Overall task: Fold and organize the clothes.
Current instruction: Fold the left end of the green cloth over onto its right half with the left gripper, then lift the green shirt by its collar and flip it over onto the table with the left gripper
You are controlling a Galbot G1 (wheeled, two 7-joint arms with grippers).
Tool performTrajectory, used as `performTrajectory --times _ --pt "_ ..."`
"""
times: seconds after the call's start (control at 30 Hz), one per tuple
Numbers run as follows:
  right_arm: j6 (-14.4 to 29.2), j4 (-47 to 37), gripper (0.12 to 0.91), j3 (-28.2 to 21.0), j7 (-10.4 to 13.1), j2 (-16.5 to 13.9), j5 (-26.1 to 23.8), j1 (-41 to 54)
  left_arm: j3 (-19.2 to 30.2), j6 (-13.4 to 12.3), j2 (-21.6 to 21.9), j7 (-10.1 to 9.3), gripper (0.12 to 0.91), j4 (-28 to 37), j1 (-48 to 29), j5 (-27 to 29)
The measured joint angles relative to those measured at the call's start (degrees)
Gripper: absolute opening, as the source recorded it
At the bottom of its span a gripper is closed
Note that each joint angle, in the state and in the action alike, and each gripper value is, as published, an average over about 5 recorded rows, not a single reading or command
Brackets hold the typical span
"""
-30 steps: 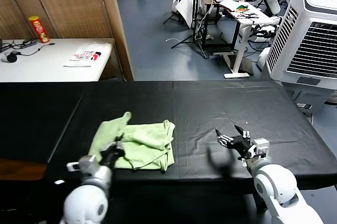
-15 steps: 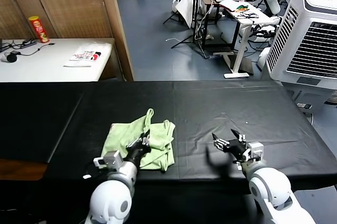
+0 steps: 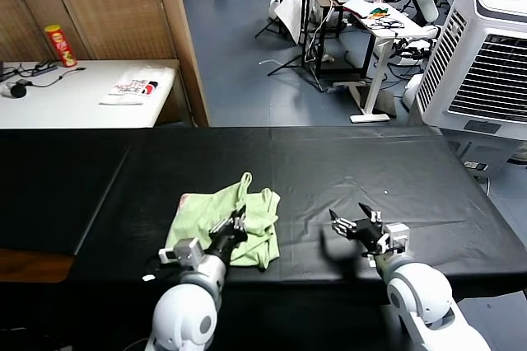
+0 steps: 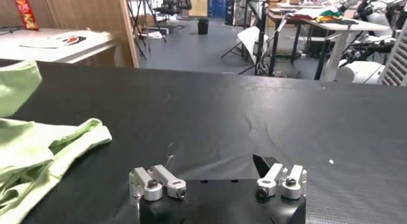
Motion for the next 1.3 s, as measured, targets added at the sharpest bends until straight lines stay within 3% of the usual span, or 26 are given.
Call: performTrajectory --times 0.3,0.4,0.7,0.9,1.13,1.3 --pt "1.9 -0.2 0.798 -2.7 -3.4 0.3 -0.2 1.4 0.1 -2.5 -2.6 1.74 0.719 0.8 0.0 -5.0" --pt "2.5 -0.4 0.798 -4.9 -5.0 0.4 -0.1 2.8 -1.2 -4.2 -2.0 3.22 0.786 0.4 0.6 -2.0" --pt "2.8 -3.7 0.798 -14.9 -6.0 2.7 -2.6 9.9 -8.7 -7.8 4.3 5.03 0.798 0.2 3.8 3.0" --pt "2.6 -7.4 0.798 -20.9 -6.4 4.5 -6.7 14.3 -14.1 -9.0 5.2 5.57 0.798 1.0 5.8 2.5" --pt "2.8 -9.8 0.798 -23.0 -6.5 4.3 -14.1 15.0 -17.9 -10.1 4.1 6.19 0.798 1.4 6.8 1.2" --pt "5.6 -9.0 0.798 -21.9 -5.2 4.8 -12.6 14.3 -19.4 -12.2 3.2 8.12 0.798 2.5 7.3 -1.3"
